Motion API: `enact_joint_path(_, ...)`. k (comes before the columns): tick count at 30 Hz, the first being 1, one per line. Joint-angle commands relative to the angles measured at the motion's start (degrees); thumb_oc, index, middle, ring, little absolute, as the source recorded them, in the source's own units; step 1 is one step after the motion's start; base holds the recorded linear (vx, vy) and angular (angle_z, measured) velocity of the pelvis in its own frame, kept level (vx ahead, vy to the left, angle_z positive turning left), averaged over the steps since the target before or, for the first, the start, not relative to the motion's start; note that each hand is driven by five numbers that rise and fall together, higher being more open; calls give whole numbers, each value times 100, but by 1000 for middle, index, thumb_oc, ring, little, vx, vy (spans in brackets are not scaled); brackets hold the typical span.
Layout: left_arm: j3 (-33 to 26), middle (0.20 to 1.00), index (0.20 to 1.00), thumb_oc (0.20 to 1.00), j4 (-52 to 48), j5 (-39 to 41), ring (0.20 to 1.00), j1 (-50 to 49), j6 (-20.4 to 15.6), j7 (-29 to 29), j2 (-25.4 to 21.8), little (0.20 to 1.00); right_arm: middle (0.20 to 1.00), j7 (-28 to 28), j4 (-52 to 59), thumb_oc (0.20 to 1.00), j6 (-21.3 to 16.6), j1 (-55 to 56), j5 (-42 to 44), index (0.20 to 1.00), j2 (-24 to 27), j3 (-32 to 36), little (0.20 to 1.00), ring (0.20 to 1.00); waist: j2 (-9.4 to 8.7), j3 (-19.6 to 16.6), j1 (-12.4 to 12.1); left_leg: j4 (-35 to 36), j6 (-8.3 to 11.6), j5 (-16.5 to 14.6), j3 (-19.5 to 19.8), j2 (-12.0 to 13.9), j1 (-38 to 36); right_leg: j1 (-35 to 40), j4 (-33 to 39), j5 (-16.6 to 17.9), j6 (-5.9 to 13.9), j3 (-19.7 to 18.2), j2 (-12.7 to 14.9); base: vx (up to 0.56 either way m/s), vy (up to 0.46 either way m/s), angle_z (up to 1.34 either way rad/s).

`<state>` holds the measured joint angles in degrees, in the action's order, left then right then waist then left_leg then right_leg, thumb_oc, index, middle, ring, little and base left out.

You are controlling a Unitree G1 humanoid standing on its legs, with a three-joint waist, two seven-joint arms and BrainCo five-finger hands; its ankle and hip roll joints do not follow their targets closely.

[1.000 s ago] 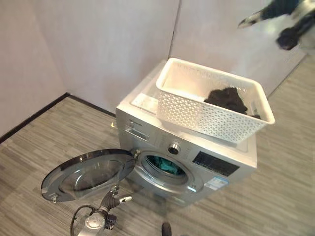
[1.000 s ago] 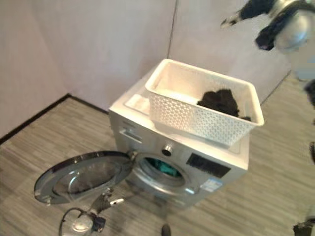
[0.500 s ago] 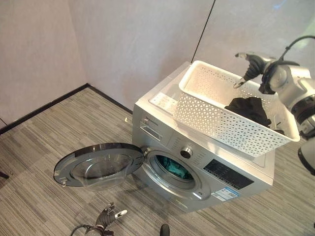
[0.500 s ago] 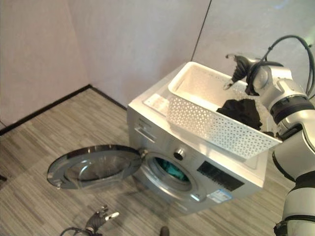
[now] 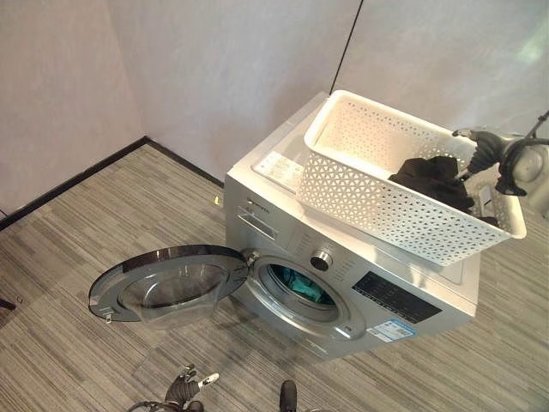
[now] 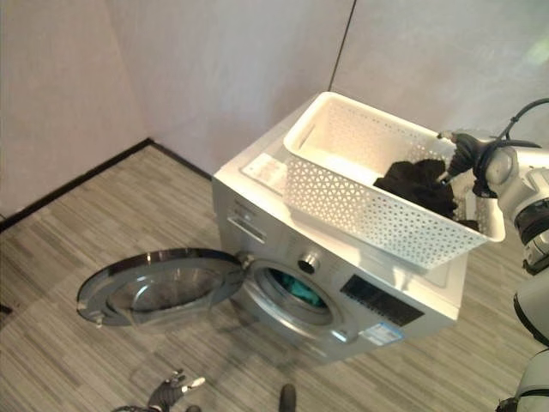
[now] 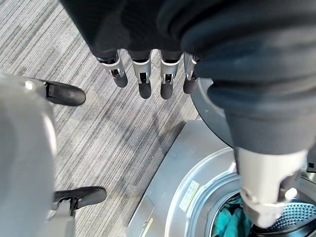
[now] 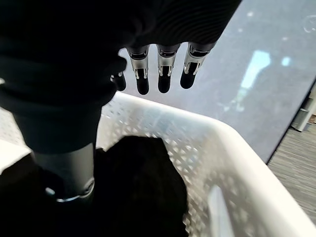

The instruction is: Grab the laundry basket,head to the washer,open it,put in the laundry and shut it.

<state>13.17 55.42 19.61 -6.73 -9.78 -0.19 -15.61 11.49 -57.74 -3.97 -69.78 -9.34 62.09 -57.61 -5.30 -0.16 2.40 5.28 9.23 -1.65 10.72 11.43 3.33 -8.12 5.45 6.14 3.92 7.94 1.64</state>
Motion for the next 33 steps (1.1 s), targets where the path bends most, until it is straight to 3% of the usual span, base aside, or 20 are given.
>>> enact_joint_path(1,158,1000,1000,1000,-109,-131,1000,454,-187,71,-212,1000,1000,-63,-293,1000,32,-459,263,1000,485,24,1000,1000,-249,354,-182,-28,-317,418,-364,-162,-510,-158,-369,-348,293,-143,212,-10,-29,4)
enact_joint_path(13,253,1000,1000,1000,-178,-116,1000,517,-222,82,-199,1000,1000,66,-84,1000,1,-153,441,1000,334,64,1000,1000,-288,500,-233,-28,-256,522,-358,-118,-268,-291,-313,-310,293,-68,185,-3,-11,4)
enact_joint_path(22,256,1000,1000,1000,-232,-15,1000,680,-223,150,-257,1000,1000,68,-17,1000,13,96,304,1000,-163,119,1000,1000,-399,634,-329,-28,-248,553,-418,-98,-48,-499,-240,-189,339,-118,139,-13,-2,-1)
enact_joint_path(28,343,1000,1000,1000,-552,139,1000,673,-221,7,-349,1000,1000,627,957,1000,13,830,773,1000,-272,56,1000,1000,-264,965,-346,-28,-244,631,-409,-133,302,-843,-300,-159,336,-128,191,-56,11,0)
enact_joint_path(33,458,1000,1000,1000,-541,-6,1000,634,-232,-39,-365,1000,1000,977,1124,1000,10,1318,812,1000,-459,58,1000,1000,-128,1099,-385,-28,-235,664,-410,-161,470,-967,-281,-131,353,-96,243,-7,1,0)
